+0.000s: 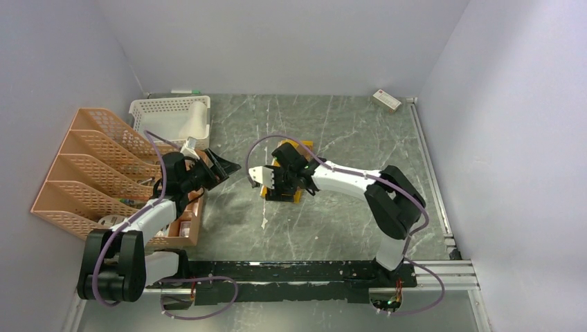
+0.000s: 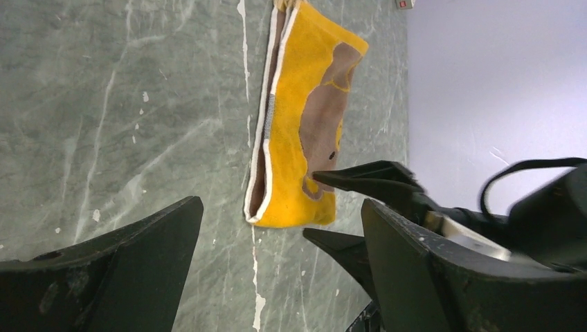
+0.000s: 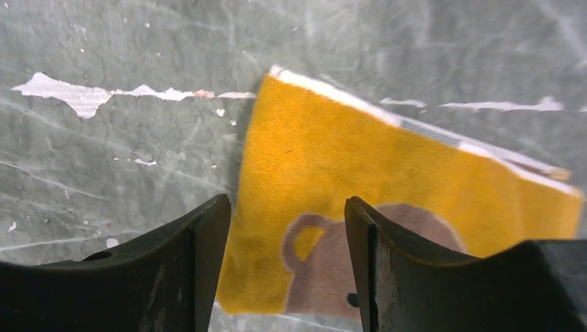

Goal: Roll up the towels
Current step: Roll the towel at the center of the board.

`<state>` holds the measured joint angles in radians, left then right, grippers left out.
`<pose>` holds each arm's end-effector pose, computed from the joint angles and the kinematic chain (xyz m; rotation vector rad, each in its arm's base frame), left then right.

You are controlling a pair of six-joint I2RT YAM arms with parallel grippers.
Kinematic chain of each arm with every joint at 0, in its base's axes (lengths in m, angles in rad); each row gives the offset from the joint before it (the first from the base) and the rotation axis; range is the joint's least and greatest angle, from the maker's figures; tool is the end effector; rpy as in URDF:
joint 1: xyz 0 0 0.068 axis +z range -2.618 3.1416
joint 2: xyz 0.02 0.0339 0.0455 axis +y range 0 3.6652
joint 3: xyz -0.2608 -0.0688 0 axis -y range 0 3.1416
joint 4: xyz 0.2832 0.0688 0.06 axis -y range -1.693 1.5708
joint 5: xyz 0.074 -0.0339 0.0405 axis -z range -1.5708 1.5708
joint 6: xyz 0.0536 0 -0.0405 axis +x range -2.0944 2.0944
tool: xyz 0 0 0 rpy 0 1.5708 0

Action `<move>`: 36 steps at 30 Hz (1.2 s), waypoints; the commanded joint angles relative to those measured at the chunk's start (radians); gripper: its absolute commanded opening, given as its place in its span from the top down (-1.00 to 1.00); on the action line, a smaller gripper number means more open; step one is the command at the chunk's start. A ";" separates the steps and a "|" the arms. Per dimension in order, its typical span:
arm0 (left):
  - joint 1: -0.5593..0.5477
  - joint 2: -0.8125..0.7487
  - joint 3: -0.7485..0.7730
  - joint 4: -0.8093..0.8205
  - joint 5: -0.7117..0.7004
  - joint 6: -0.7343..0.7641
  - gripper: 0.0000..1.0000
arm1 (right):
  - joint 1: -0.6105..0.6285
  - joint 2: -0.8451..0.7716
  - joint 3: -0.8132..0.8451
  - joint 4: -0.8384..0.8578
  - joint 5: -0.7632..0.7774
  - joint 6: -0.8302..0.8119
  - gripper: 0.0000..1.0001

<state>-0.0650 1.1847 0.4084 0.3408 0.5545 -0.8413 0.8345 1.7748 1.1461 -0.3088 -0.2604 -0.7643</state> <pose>0.2719 -0.0460 0.1490 -0.4393 2.0748 -1.1164 0.2662 0.3143 0.1495 -1.8641 1.6632 0.3553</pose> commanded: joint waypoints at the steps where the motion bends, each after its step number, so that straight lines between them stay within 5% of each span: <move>1: 0.011 -0.005 -0.016 0.090 0.052 -0.015 -0.93 | 0.002 0.045 -0.009 -0.041 -0.019 0.019 -0.23; 11: 0.011 0.019 -0.043 0.129 0.068 -0.024 -0.93 | 0.002 0.118 0.014 -0.018 -0.018 0.033 -0.02; 15: 0.011 0.024 -0.056 0.126 0.061 -0.014 -0.93 | -0.033 0.178 0.094 -0.121 -0.092 0.049 0.77; 17: 0.011 0.023 -0.064 0.122 0.059 -0.007 -0.93 | -0.056 0.190 0.105 -0.129 -0.139 0.064 0.99; 26: 0.003 0.019 -0.059 0.121 0.126 0.061 -0.93 | -0.252 0.205 0.208 -0.169 -0.677 0.279 1.00; 36: -0.137 0.182 0.006 0.218 0.050 0.053 -0.93 | -0.408 0.348 0.296 -0.216 -0.934 0.444 1.00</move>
<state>-0.1482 1.3083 0.3634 0.4679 0.6308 -0.8097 0.4610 2.0712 1.4151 -0.4740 -1.0538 -0.3939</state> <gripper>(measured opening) 0.965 0.027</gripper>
